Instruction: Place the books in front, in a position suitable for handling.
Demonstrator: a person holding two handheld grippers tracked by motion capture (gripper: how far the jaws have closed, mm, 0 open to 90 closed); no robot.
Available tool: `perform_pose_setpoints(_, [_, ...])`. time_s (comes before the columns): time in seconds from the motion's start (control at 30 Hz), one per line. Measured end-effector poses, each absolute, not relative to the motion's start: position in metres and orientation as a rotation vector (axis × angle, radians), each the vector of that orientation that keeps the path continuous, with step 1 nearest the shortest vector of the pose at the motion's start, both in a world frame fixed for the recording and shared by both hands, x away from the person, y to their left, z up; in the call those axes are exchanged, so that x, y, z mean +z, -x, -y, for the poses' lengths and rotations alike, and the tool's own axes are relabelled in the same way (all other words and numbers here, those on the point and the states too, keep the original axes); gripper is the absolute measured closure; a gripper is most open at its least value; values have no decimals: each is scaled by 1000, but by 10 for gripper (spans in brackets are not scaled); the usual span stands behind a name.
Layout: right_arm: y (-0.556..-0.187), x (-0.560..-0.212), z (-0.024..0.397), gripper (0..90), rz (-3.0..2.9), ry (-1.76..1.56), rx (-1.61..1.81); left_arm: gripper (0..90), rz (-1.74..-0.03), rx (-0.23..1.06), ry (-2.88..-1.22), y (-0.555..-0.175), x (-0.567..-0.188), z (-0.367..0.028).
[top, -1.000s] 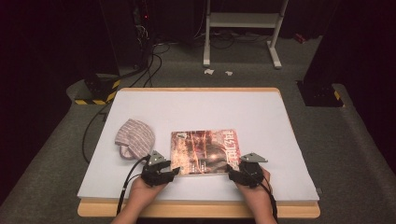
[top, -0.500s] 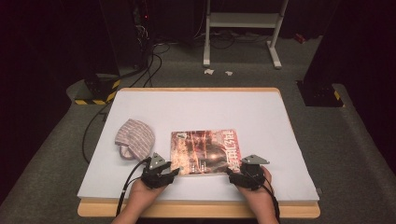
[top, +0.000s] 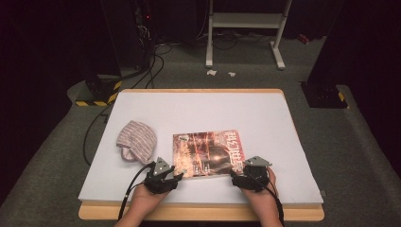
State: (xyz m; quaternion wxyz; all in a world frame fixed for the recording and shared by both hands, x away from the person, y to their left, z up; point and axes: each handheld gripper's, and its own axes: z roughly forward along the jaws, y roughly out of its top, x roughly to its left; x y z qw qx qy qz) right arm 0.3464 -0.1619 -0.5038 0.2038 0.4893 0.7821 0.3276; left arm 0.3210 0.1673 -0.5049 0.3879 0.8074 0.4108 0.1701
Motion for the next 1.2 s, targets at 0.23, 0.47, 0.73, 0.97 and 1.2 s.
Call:
perform_pose_setpoints(0.23, [-353, -502, 168, 215, -2141, -1372, 874, 502, -981, 440, -2100, -313, -505, -153])
perform_pose_setpoints(0.47, [-383, -502, 180, 201, -2100, -1458, 859, 503, -908, 418, -2120, -307, -505, -138])
perform_pose_setpoints(0.73, [-426, -500, 175, 186, -2057, -1494, 793, 476, -848, 394, -2064, -307, -495, -146])
perform_pose_setpoints(0.97, [-460, -500, 168, 309, -2044, -1496, 789, 428, -912, 480, -2008, -317, -487, -165])
perform_pose_setpoints(1.2, [-417, -495, 176, 404, -2091, -1368, 870, 359, -1088, 563, -1983, -362, -496, -183])
